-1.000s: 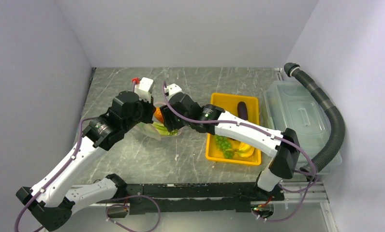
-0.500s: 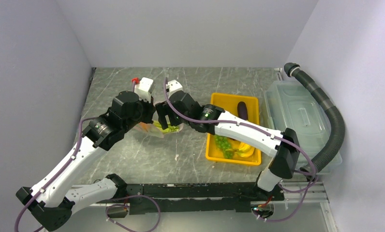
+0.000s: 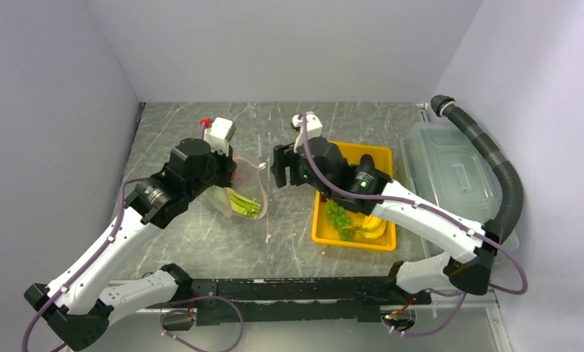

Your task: Place the food in the zip-top bag and seal the zipper

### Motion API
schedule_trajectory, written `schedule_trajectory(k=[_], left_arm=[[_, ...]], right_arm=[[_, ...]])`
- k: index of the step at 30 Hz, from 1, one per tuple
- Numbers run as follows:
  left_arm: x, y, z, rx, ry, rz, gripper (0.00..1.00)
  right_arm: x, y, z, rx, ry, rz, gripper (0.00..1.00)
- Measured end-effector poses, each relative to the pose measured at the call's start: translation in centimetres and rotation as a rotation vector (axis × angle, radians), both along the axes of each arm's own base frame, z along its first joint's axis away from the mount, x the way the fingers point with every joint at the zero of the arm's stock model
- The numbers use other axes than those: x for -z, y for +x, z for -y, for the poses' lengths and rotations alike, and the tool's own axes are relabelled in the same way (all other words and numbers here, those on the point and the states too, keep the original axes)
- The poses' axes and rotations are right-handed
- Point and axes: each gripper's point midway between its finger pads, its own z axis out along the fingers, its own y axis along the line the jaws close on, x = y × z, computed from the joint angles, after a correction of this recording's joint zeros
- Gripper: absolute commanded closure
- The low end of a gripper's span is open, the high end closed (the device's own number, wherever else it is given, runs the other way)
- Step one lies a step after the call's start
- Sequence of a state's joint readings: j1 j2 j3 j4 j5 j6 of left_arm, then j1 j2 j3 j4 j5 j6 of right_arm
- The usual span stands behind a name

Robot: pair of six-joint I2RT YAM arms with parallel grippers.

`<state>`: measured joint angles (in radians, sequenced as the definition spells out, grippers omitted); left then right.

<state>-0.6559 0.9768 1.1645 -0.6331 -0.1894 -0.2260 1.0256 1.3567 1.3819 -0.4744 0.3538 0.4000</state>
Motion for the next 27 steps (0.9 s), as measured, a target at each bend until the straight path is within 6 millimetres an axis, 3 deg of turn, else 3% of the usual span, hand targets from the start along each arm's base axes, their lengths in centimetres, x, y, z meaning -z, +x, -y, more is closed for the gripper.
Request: schedule_trajectory(k=[5, 10, 18, 27], left_arm=[[0.0, 0.0, 0.0, 0.0, 0.0, 0.0, 1.0], [0.0, 0.0, 0.0, 0.0, 0.0, 0.0, 1.0], [0.0, 0.0, 0.0, 0.0, 0.0, 0.0, 1.0], [0.0, 0.0, 0.0, 0.0, 0.0, 0.0, 1.0]], right_arm=[[-1.0, 1.1, 4.7, 0.118, -0.008, 0.038, 0.29], [0.0, 4.0, 10.7, 0.287, -0.059, 0.037, 0.29], [4.7, 7.7, 19.3, 0.515, -0.194, -0.042, 0.27], [11.5, 10.1, 25.3, 0.664, -0.31, -0.214, 0.23]])
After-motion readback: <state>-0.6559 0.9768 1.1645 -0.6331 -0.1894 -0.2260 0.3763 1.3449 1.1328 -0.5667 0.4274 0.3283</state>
